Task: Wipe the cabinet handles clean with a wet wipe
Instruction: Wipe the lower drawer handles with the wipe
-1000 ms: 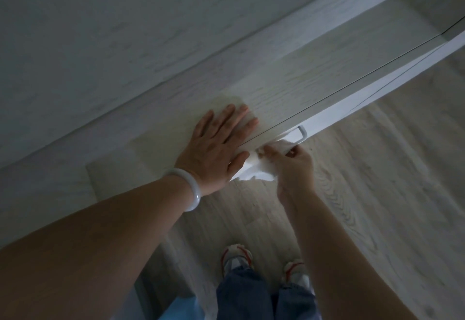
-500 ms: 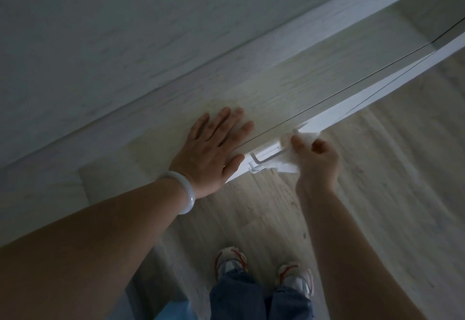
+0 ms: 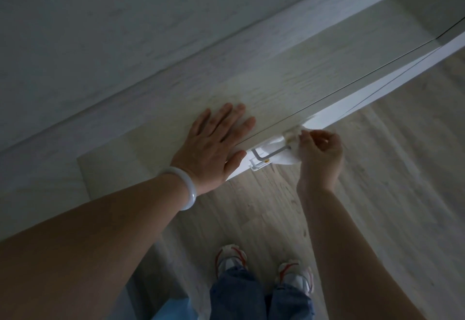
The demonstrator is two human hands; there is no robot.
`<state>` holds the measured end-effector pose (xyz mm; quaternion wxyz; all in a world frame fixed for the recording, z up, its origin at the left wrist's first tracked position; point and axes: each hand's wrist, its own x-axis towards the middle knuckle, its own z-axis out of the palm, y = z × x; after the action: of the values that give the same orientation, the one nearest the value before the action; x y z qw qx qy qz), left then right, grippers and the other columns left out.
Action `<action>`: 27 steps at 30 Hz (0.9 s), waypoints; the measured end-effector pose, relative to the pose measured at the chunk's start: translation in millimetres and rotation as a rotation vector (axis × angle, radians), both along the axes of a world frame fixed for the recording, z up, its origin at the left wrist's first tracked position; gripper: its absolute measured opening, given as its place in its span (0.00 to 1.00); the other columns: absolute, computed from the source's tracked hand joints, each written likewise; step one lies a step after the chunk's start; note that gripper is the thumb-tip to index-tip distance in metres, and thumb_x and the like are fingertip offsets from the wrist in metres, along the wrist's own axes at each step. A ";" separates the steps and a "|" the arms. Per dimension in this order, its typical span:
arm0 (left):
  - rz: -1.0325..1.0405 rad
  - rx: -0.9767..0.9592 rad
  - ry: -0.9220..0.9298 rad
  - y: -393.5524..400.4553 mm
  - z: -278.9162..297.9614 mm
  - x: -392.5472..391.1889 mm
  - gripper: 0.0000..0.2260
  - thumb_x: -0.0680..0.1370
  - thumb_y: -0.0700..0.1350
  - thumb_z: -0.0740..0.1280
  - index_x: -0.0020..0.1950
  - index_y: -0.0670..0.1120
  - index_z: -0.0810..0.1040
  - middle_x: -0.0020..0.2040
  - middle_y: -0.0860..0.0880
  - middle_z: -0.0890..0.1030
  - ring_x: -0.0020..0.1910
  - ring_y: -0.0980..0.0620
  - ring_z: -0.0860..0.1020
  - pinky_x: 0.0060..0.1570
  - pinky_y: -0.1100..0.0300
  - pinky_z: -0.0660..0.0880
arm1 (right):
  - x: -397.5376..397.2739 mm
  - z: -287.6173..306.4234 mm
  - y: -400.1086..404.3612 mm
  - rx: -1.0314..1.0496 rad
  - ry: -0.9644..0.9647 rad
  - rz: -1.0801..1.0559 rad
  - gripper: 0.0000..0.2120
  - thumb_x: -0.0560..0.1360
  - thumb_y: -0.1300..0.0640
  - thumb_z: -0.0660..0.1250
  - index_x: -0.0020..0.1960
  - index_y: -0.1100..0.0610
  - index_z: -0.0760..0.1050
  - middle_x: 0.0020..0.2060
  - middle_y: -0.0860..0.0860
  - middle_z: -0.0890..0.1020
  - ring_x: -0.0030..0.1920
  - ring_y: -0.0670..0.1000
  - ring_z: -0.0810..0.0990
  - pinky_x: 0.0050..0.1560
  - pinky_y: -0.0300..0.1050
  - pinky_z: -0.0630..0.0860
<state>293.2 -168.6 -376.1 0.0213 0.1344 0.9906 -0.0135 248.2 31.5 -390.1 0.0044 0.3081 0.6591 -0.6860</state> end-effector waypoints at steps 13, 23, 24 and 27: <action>-0.006 0.007 -0.007 0.7 0.9 -0.6 0.27 0.81 0.56 0.52 0.80 0.51 0.57 0.80 0.47 0.55 0.79 0.46 0.55 0.75 0.43 0.54 | -12.2 -1.3 -1.1 -0.104 -0.174 0.038 0.04 0.71 0.64 0.73 0.42 0.59 0.79 0.35 0.54 0.81 0.36 0.50 0.78 0.41 0.47 0.78; 0.017 -0.007 -0.023 1.1 -0.5 -0.4 0.27 0.81 0.57 0.51 0.80 0.52 0.55 0.81 0.48 0.54 0.79 0.47 0.54 0.75 0.43 0.54 | 35.3 0.4 -44.9 -0.467 -0.263 -0.042 0.02 0.75 0.62 0.70 0.43 0.59 0.79 0.34 0.49 0.84 0.38 0.47 0.82 0.42 0.43 0.80; 0.018 -0.006 -0.022 0.7 -0.8 -0.3 0.27 0.81 0.56 0.51 0.80 0.52 0.55 0.81 0.48 0.54 0.79 0.47 0.54 0.75 0.44 0.54 | 34.3 3.9 -41.9 -0.518 -0.264 -0.024 0.01 0.74 0.64 0.70 0.44 0.60 0.79 0.36 0.50 0.85 0.38 0.48 0.83 0.45 0.44 0.81; 0.006 0.004 -0.020 0.1 -1.1 -0.5 0.27 0.81 0.56 0.52 0.80 0.52 0.55 0.80 0.48 0.54 0.79 0.47 0.54 0.75 0.43 0.54 | 11.3 7.5 -16.1 -0.596 -0.223 -0.077 0.03 0.74 0.68 0.69 0.45 0.62 0.79 0.39 0.53 0.85 0.40 0.48 0.84 0.48 0.43 0.82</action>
<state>292.7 -168.5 -377.1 0.0311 0.1314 0.9908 -0.0098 259.5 15.4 -382.5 0.1409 0.3913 0.4124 -0.8105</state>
